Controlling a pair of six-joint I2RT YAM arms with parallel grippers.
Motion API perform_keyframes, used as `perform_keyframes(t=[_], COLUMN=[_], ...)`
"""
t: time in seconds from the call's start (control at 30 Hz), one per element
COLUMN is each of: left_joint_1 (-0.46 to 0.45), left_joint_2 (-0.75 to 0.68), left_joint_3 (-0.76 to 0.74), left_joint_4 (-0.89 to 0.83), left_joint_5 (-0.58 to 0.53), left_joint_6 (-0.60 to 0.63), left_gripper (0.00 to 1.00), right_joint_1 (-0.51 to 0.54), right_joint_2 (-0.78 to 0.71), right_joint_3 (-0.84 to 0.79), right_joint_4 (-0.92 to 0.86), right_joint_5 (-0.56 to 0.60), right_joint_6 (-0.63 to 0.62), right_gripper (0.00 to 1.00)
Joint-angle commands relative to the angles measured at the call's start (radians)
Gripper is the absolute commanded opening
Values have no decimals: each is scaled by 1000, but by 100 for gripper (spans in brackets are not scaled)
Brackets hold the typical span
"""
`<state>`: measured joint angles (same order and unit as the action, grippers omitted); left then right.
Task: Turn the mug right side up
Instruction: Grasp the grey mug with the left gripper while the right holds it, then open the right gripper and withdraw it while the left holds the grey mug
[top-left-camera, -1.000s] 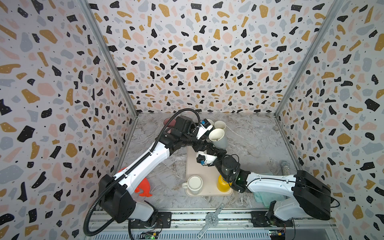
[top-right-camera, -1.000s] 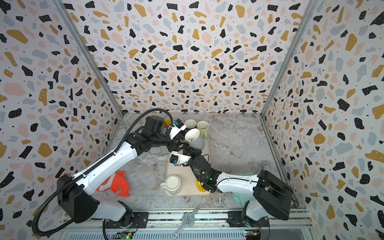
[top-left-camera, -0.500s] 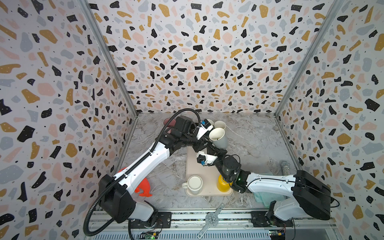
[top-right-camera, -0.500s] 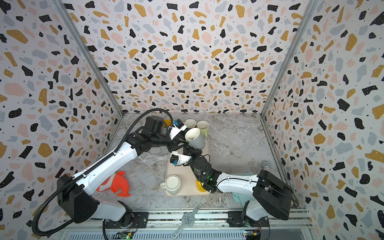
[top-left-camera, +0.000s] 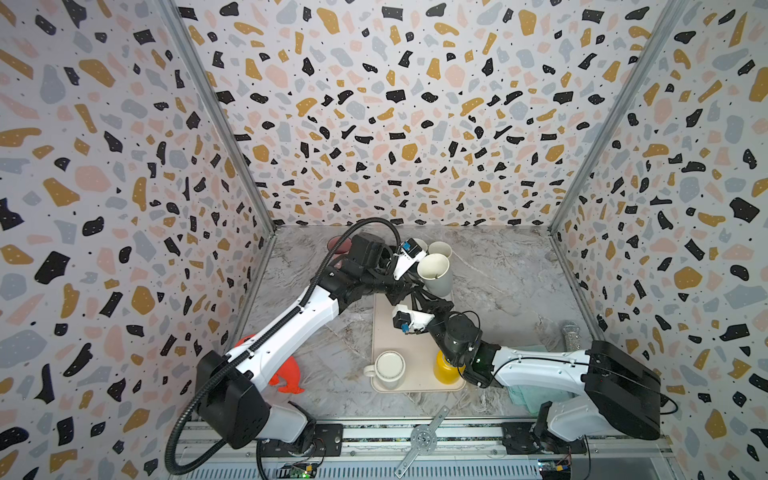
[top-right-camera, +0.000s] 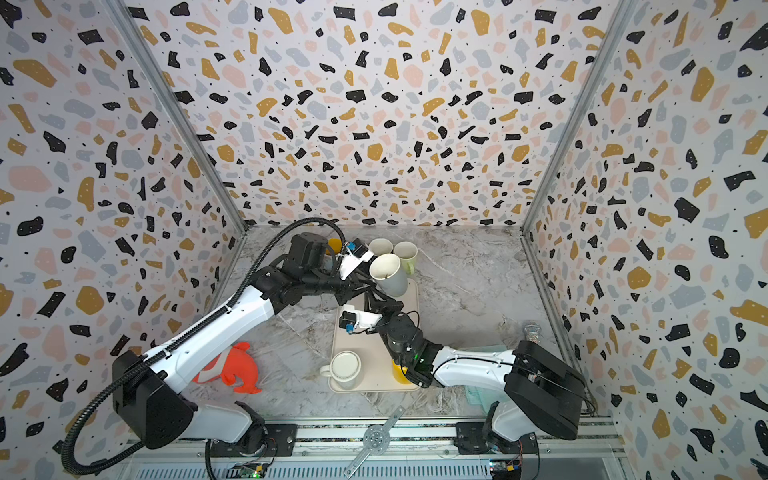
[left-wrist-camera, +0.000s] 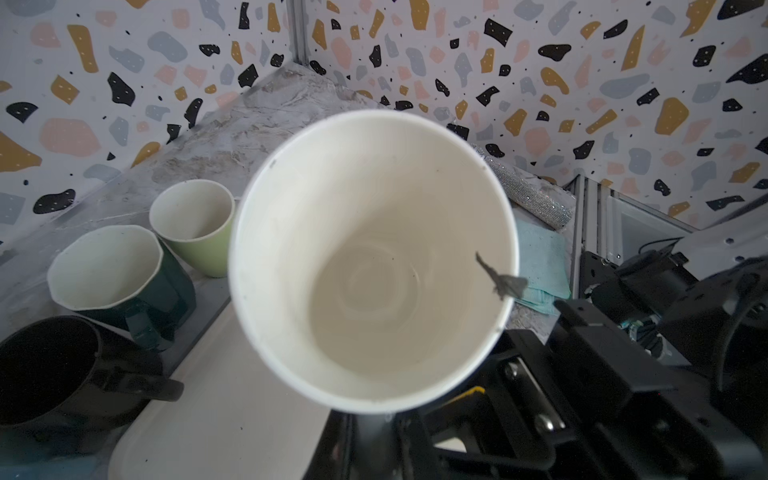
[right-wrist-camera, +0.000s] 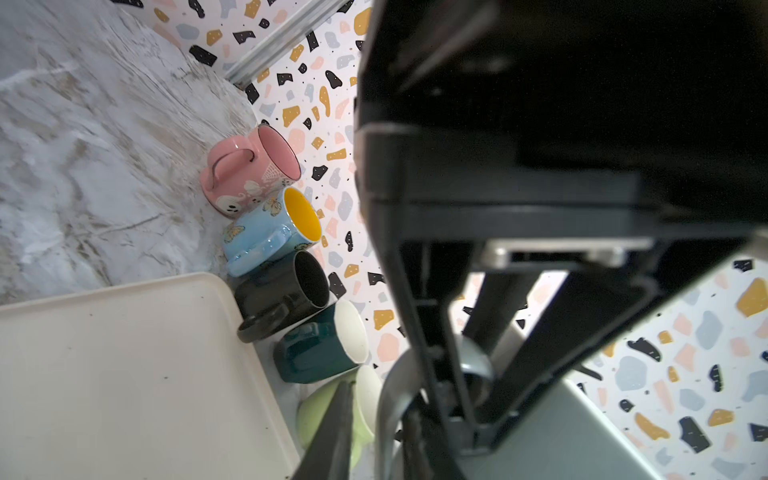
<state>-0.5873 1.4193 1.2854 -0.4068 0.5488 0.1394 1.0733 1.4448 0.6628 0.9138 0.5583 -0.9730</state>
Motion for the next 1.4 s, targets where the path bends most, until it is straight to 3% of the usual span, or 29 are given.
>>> perform_keyframes(t=[0.0,0.07,0.33,0.7,0.83,1.03,1.3,1.37], left_joint_1=[-36,-36,-36,-34,-34,-41,-115,-120], left_joint_2=[-4,-2,15,59,61,87,214,261], left_joint_3=[-28,-27,-15,11,14,23,141,181], left_joint_4=[-15,-13,2,39,78,143,122,120], left_joint_5=[-22,-23,-90,-131,-136,-128,-250,-263], left_joint_6=[-35,-37,-55,-92,-125,-180,-209,-236], left_gripper=[0,0,0,0,0,0,0,0], right_joint_1=[-9,-10,-10,-12,-26,-86,-193,-197], right_joint_2=[-30,-37,-91,-248,-322,-466,-547,-530], right_joint_3=[38,33,16,-51,-58,-26,-18,6], right_joint_4=[114,107,44,-31,-83,-307,-466,-520], right_joint_5=[99,113,158,251,297,233,147,150], right_joint_6=[2,18,78,151,250,502,702,734], right_gripper=[39,47,57,62,62,46,3,0])
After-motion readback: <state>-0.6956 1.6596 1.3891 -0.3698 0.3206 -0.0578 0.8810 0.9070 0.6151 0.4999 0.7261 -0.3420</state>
